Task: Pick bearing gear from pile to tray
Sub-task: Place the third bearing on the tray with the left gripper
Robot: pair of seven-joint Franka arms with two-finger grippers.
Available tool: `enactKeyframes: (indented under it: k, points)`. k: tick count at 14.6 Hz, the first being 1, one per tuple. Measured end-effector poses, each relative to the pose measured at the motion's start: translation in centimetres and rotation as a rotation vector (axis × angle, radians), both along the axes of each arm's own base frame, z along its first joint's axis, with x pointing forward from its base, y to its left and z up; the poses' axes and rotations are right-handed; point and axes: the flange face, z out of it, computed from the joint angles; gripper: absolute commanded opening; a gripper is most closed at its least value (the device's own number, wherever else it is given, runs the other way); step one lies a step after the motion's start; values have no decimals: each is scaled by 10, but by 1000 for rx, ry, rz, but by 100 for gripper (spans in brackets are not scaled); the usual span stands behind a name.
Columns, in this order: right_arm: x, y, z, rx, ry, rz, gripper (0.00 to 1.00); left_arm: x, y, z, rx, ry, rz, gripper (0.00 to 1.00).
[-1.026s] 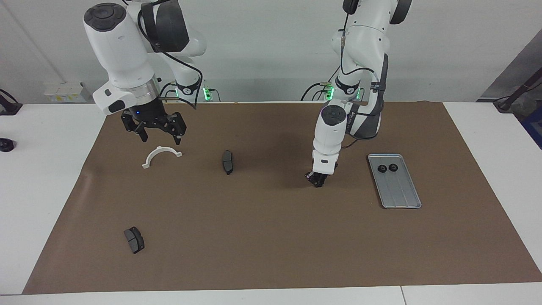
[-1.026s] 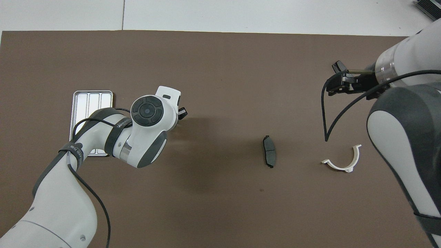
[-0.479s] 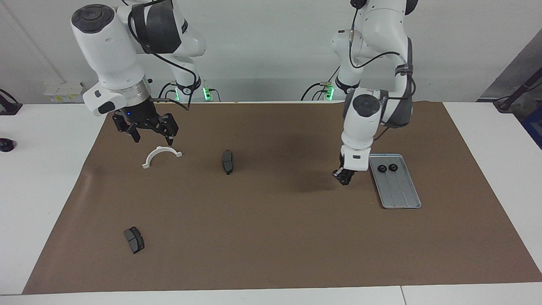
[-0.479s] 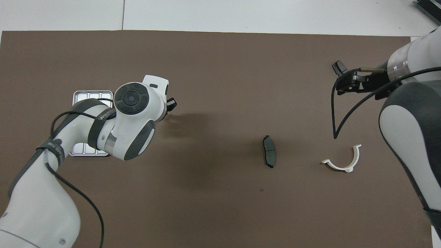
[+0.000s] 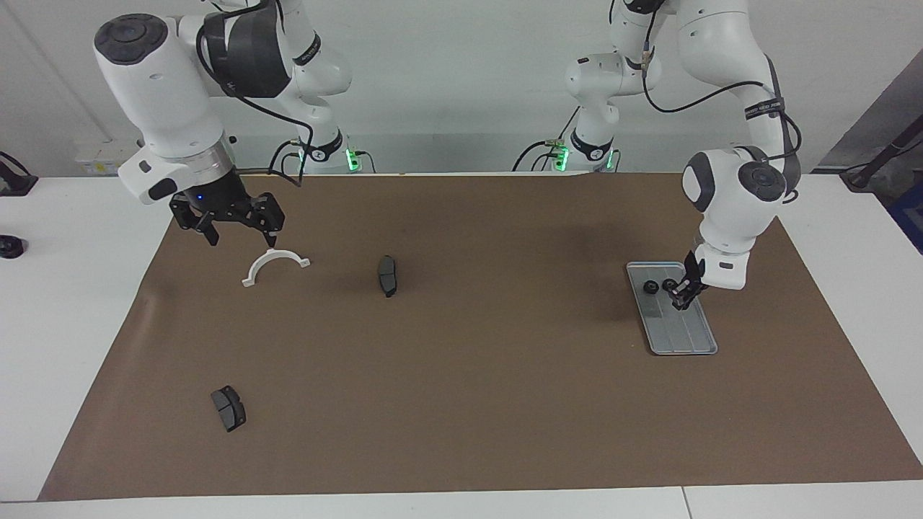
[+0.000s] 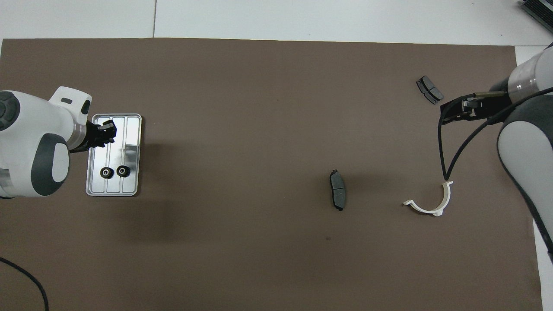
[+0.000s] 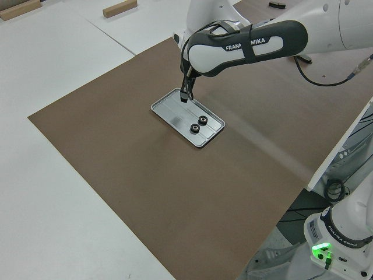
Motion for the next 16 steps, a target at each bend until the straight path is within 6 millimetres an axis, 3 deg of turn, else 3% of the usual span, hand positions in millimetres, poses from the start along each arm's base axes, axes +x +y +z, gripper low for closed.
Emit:
enactKeyframes:
  k: [1,2,3,4,6,8,10,12,16]
  points:
    - [-2,-9,1,11,9,1,100,-4,-4,-11,-3,-4,-8,0]
    - [-4,-16,2,19,20,-2,100,-7,-8,-19,-6,-1,-16,18]
    - [-7,-21,3,22,33,-5,100,-9,-10,-26,-6,7,-31,71]
    - [-11,-23,4,22,48,-6,100,-10,-12,-32,-5,15,-57,100]
    - [-22,-22,13,26,76,-3,100,-10,-13,-38,-3,29,-98,100]
    - [-36,-20,33,46,68,-1,100,-8,-23,-24,2,67,-133,100]
    - [-47,-21,52,49,40,0,100,-2,-31,22,15,98,-211,100]
    - [-50,-16,54,50,38,8,100,-5,-35,77,31,107,-320,100]
    - [-47,2,31,50,25,38,100,-13,-58,131,46,94,-443,100]
